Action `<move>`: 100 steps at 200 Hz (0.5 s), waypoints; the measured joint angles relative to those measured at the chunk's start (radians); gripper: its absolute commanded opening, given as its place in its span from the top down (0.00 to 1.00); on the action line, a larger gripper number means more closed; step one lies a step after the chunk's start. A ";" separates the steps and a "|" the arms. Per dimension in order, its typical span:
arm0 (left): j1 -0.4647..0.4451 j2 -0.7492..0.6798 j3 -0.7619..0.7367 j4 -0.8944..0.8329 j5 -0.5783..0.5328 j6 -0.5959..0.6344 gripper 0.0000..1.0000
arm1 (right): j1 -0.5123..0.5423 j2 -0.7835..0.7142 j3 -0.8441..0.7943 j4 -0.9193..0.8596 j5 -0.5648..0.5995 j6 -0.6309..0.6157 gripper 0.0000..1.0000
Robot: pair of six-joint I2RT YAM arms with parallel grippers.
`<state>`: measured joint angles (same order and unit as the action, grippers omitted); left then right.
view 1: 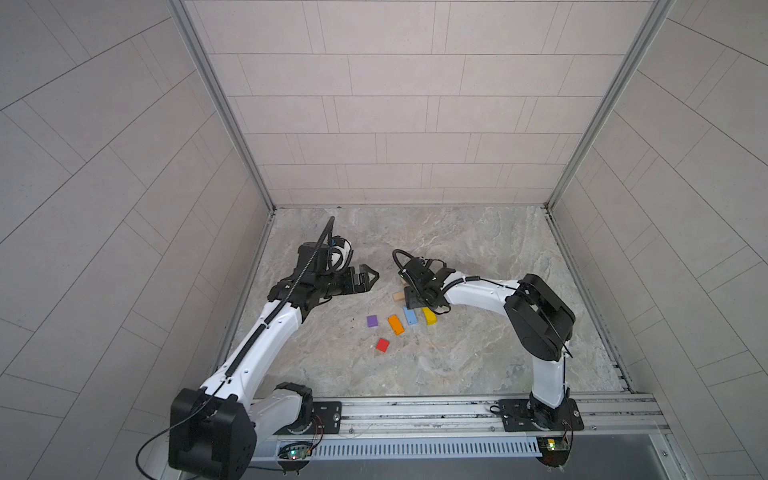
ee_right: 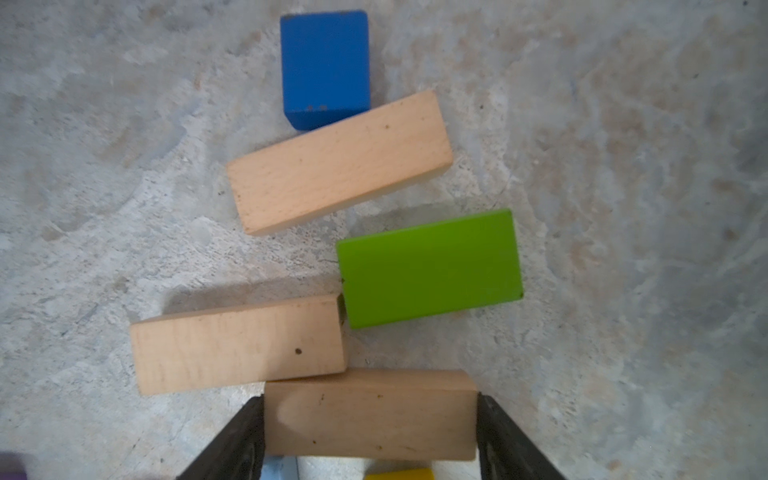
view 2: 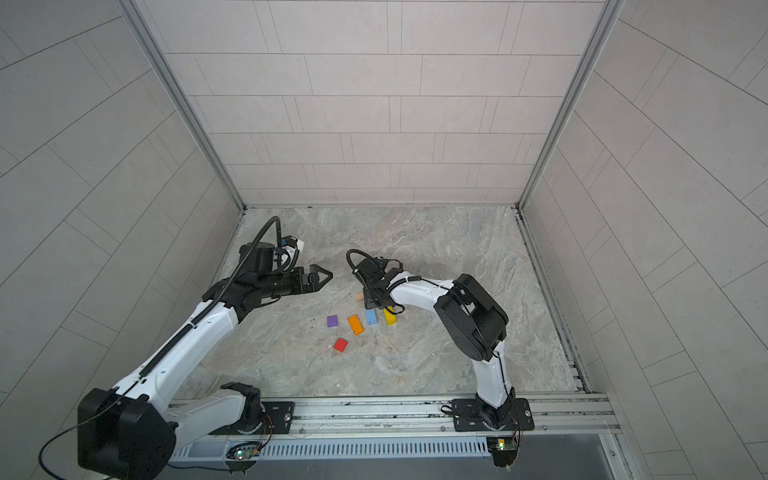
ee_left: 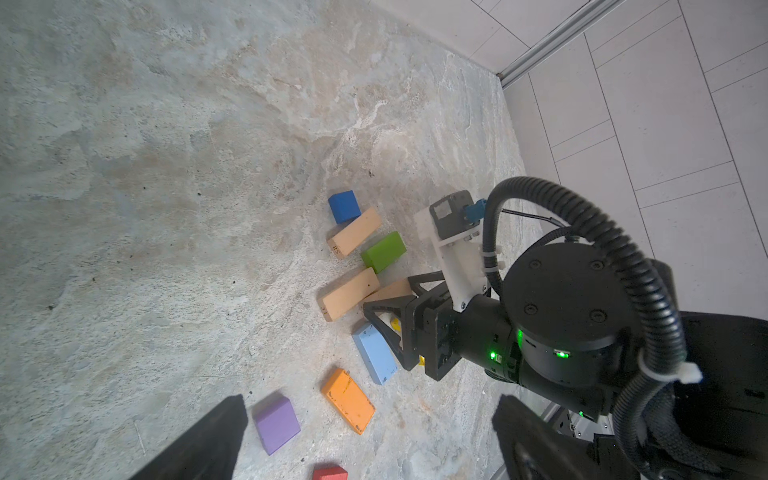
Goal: Build the wood block tower
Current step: 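Grasp the nearest plain wood bar with the right gripper and lift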
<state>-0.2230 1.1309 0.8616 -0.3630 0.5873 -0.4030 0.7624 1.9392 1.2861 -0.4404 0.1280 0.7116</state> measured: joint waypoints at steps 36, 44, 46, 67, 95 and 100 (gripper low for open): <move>0.000 0.000 0.000 0.008 0.012 -0.006 0.00 | -0.037 -0.037 -0.048 0.006 0.010 0.003 0.33; 0.000 0.000 0.000 0.012 0.016 -0.008 0.00 | -0.051 -0.049 -0.061 0.004 0.010 0.003 0.33; 0.000 0.000 0.000 0.013 0.017 -0.008 0.00 | -0.055 -0.053 -0.065 0.004 0.010 0.003 0.33; 0.000 0.000 -0.003 0.019 0.023 -0.012 0.00 | -0.102 -0.089 -0.103 0.004 0.010 -0.005 0.33; 0.000 0.000 -0.004 0.024 0.032 -0.019 0.00 | -0.167 -0.134 -0.156 0.010 0.006 -0.039 0.32; 0.000 0.000 -0.004 0.026 0.034 -0.020 0.00 | -0.179 -0.140 -0.164 0.011 0.005 -0.047 0.32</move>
<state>-0.2230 1.1313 0.8577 -0.3370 0.6212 -0.4229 0.5838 1.7996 1.1221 -0.4297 0.1326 0.6647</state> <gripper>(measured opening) 0.998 0.713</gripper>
